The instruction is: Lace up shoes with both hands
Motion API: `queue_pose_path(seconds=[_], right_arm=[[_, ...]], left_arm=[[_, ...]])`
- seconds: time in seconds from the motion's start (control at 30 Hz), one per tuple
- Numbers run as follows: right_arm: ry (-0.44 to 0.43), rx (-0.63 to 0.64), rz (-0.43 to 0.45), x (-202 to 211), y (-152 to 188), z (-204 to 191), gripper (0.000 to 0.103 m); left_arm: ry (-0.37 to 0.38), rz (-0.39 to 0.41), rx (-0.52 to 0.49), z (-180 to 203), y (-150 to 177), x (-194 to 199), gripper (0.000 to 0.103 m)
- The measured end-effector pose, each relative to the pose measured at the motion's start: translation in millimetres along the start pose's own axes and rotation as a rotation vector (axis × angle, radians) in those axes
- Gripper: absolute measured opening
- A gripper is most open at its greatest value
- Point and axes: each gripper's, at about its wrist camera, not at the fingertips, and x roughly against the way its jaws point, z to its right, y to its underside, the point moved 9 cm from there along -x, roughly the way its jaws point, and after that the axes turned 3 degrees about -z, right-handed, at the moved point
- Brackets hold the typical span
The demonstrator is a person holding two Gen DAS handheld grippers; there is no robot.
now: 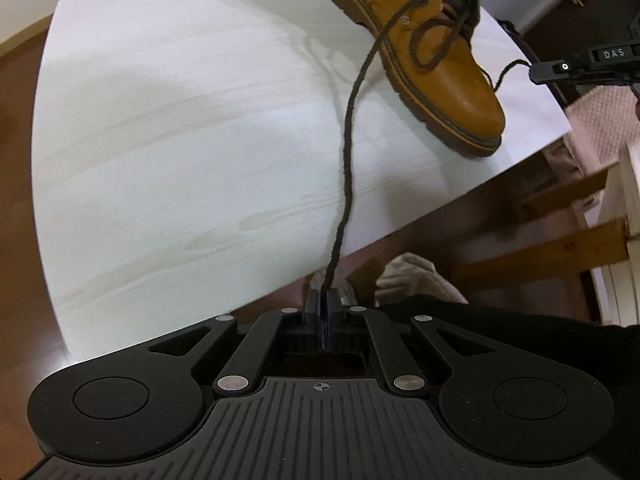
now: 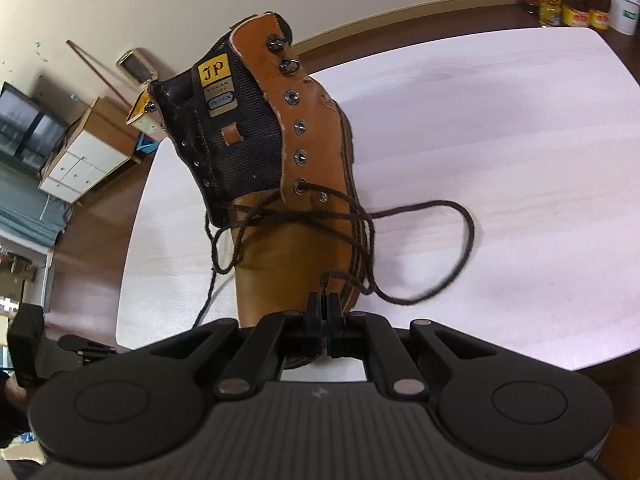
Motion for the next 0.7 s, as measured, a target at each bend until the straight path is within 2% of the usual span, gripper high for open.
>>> queue_pose_path(seconds=[0.17,0.33,0.5,0.53,0.6,0.7], right_arm=[[0.001,0.007,-0.011,0.3,0.9,-0.3,0.003],[0.008,0.004,-0.023,0.3,4.4,0.3,0.003],[0.007,0.008,-0.03,-2.4,5.5,-2.2,0.003],[0.006,0.009,-0.03,-2.6,5.5,-2.4,0.003],[0.005,0.01,-0.031,-3.3,5.9,-1.9,0.003],[-0.008,0.001,-0.037,-3.5,7.1,-0.4,0.003]], left_arm=[[-0.008,0.012,0.019,0.7,4.3,-1.8,0.019],[-0.037,0.017,-0.01,0.1,5.5,-5.0,0.022],[-0.028,0.013,-0.057,5.8,0.3,-13.3,0.019],[-0.024,0.003,-0.07,7.7,0.5,-16.5,0.004],[-0.025,-0.027,-0.106,13.2,4.1,-21.8,0.002],[-0.011,-0.029,-0.098,22.0,6.3,-12.5,0.002]])
